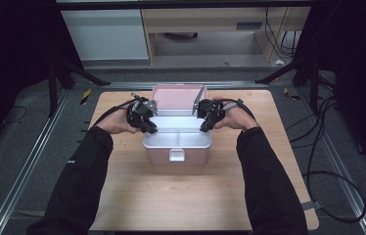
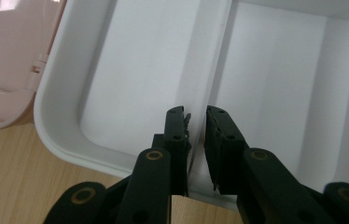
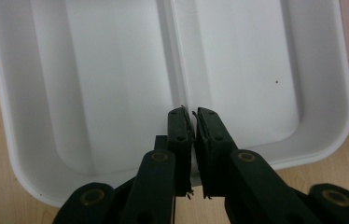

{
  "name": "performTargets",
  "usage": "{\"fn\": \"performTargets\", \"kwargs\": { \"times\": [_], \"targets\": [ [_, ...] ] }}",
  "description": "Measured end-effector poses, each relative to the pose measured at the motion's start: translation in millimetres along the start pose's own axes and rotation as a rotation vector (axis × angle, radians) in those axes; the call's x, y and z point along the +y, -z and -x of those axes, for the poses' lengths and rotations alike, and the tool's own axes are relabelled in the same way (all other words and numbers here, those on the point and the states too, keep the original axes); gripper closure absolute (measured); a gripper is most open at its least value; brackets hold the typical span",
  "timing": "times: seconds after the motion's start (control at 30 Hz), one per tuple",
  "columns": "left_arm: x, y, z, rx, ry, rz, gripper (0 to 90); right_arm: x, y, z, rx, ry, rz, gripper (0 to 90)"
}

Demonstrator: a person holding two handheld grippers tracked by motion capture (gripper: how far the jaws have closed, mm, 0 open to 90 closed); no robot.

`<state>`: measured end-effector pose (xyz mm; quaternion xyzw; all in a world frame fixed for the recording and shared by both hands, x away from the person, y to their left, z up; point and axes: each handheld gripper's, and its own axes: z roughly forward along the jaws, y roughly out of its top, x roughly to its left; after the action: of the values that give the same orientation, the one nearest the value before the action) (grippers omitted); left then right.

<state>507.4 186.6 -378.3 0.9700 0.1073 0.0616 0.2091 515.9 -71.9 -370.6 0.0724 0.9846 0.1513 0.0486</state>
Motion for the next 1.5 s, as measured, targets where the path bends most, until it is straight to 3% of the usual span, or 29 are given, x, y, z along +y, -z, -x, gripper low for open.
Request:
{"fn": "performTargets", "kwargs": {
  "times": [0.1,0.27,0.33,0.53,0.73,0.87,1.07,1.27,1.4,1.5],
  "targets": [
    [-1.3,-0.3,-2.0,-0.026,0.0,0.01,80.9,2.4,-1.7,2.0,0.016,0.007,-0.021,84.7],
    [-0.3,-0.4,-2.9,-0.034,-0.012,0.003,81.8,4.3,-5.2,3.5,0.031,0.01,-0.037,84.8],
    [4.4,-0.4,-3.0,-0.032,-0.037,-0.035,82.6,4.7,-4.9,4.3,0.04,-0.001,-0.045,85.1],
    [13.5,-1.1,-4.6,-0.046,-0.059,-0.112,83.6,4.9,-5.1,6.0,0.052,-0.009,-0.043,85.4],
    [18.2,-2.0,-7.7,-0.069,-0.033,-0.15,83.9,4.0,-4.2,6.4,0.053,-0.01,-0.036,85.8],
    [17.7,0.1,-8.2,-0.072,-0.059,-0.137,84.9,1.1,-1.8,5.4,0.057,-0.007,-0.005,86.5],
    [19.2,6.1,-6.5,-0.059,-0.064,-0.124,85.8,1.6,2.1,3.8,0.036,-0.001,-0.001,86.4],
    [22.0,24.9,-2.0,-0.038,-0.072,-0.098,86.1,2.0,14.9,1.6,0.008,0.009,0.034,86.1],
    [27.7,47.7,8.9,-0.024,-0.083,-0.075,86.3,4.0,32.5,-6.9,-0.011,0.02,0.057,86.1],
    [28.6,54.0,16.6,-0.024,-0.094,-0.068,86.7,5.1,42.2,-14.8,-0.015,0.029,0.053,86.3]
  ]
}}
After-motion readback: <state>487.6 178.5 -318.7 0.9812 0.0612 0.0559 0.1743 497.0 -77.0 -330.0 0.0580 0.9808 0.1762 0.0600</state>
